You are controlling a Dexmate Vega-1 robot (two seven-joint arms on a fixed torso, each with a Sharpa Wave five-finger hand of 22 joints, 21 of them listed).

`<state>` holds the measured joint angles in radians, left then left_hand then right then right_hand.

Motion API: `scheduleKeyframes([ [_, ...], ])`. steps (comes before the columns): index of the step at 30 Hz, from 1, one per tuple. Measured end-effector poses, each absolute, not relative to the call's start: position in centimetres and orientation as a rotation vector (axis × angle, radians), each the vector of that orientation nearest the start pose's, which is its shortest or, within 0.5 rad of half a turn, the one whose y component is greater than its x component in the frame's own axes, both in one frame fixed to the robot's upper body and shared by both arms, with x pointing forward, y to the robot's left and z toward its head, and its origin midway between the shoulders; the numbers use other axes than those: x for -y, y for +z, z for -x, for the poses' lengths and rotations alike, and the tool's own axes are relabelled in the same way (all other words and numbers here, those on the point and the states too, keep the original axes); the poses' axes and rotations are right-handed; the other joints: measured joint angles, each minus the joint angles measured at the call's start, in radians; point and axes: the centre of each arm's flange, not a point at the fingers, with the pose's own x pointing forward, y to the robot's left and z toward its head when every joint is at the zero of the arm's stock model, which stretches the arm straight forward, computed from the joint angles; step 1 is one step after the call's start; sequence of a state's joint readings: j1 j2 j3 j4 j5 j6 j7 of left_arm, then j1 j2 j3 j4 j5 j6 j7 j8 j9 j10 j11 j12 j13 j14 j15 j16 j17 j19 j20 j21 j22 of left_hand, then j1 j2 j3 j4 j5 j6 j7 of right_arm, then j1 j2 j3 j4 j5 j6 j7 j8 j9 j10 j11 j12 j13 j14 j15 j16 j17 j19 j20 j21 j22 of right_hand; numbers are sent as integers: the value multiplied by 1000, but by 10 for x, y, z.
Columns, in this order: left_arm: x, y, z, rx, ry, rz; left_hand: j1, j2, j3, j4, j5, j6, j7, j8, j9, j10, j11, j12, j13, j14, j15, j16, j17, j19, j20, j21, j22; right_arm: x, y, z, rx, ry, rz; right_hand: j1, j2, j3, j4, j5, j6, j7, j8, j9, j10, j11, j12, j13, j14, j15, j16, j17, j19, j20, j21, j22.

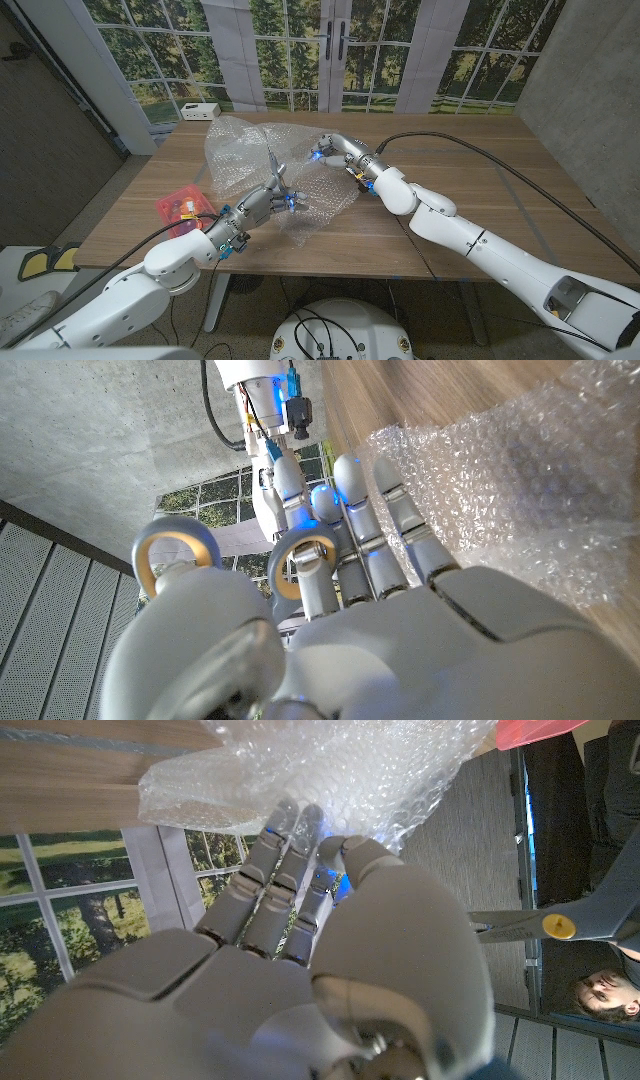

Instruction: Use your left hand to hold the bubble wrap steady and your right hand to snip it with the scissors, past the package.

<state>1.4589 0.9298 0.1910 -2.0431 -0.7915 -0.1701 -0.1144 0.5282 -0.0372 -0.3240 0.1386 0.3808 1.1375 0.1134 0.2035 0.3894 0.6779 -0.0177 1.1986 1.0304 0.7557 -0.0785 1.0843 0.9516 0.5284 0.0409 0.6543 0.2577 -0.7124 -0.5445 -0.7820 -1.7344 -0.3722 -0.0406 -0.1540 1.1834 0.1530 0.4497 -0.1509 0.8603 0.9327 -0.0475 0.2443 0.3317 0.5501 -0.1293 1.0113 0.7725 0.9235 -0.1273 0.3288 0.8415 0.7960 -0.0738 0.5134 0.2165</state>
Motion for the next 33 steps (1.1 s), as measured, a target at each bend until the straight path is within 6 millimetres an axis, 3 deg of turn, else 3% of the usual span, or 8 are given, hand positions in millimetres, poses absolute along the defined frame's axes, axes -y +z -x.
scheduleKeyframes([
  [6,-250,-98,-473,440,-597,-101,0,0,0,0,0,0,0,0,0,0,0,0,-7,0,0,0,-1,0,0,0,0,60,6,-569,913,222,1037,-18,-11,13,-4,30,13,12,7,16,5,5,0,28,24,-10,0,15,14,-3,20,0],
  [17,-250,-93,-475,445,-602,-110,0,0,0,0,-4,0,0,0,0,0,0,4,3,0,0,8,-2,0,0,0,4,59,2,-566,936,153,1016,-29,-22,28,-7,58,21,6,7,30,14,14,0,57,30,-10,-8,28,14,-3,38,0],
  [33,-241,-94,-482,404,-686,-107,0,0,1,-1,-4,0,0,-1,0,0,0,4,9,0,0,8,2,2,2,4,5,58,3,-569,918,135,966,-51,-33,46,-9,84,21,6,3,40,18,18,0,92,30,-10,-33,46,-14,-8,60,5],
])
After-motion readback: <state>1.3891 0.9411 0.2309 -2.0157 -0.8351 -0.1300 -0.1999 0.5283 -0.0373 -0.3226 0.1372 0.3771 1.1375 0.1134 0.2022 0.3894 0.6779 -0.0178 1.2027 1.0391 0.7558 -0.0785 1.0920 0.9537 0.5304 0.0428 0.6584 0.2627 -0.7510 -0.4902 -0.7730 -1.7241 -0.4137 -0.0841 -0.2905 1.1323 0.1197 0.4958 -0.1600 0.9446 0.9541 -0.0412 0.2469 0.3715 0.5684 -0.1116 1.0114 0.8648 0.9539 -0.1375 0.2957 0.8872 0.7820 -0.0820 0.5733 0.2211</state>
